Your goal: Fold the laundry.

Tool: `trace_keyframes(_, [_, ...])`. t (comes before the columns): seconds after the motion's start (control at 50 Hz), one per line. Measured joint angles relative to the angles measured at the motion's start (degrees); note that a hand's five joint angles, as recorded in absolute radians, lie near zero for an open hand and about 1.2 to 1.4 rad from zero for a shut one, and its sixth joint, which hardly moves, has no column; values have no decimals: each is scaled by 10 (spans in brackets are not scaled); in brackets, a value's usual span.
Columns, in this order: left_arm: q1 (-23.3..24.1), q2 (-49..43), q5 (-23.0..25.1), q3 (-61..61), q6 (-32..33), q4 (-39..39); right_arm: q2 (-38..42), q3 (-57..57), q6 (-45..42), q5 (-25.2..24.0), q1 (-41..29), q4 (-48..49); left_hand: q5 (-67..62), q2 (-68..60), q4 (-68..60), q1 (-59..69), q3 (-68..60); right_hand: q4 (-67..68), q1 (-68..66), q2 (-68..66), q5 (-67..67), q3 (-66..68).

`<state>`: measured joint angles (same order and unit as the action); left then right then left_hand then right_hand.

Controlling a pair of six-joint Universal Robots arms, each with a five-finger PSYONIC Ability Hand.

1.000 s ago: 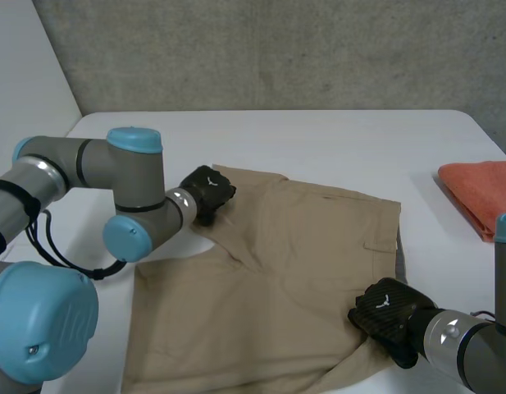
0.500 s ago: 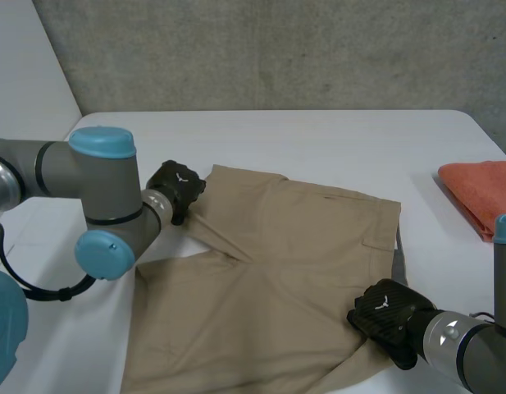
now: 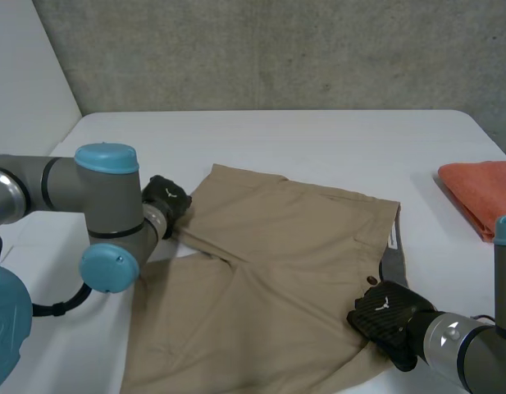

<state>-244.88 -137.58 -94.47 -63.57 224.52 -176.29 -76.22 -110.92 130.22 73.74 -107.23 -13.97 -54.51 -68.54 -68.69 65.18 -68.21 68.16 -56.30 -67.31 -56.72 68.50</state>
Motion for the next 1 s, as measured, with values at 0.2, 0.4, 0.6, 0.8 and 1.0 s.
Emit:
trace_keyframes(0.2, [-1, 0, -5, -14, 5, -1, -2, -2, 1, 0, -1, 0, 112, 165, 157, -138, 151, 0, 0, 0, 0, 0])
trace_keyframes(0.4, [-2, 69, -5, -29, -22, -5, -4, 9, 35, -14, 0, 7, 310, 344, 348, -307, 340, 0, -2, 0, 0, 0])
trace_keyframes(0.6, [10, 255, -6, -154, -145, -2, -3, 55, 162, -56, 7, 22, 326, 359, 363, -323, 354, 0, -2, 0, 0, 0])
trace_keyframes(0.8, [45, 416, -5, -314, -276, 72, 7, 78, 291, -83, 65, 83, 331, 365, 369, -327, 357, 0, -2, 0, 0, 0])
trace_keyframes(1.0, [64, 467, -3, -436, -321, 120, 11, 67, 298, -83, 75, 96, 386, 417, 426, -384, 413, 0, -2, 0, 0, 0])
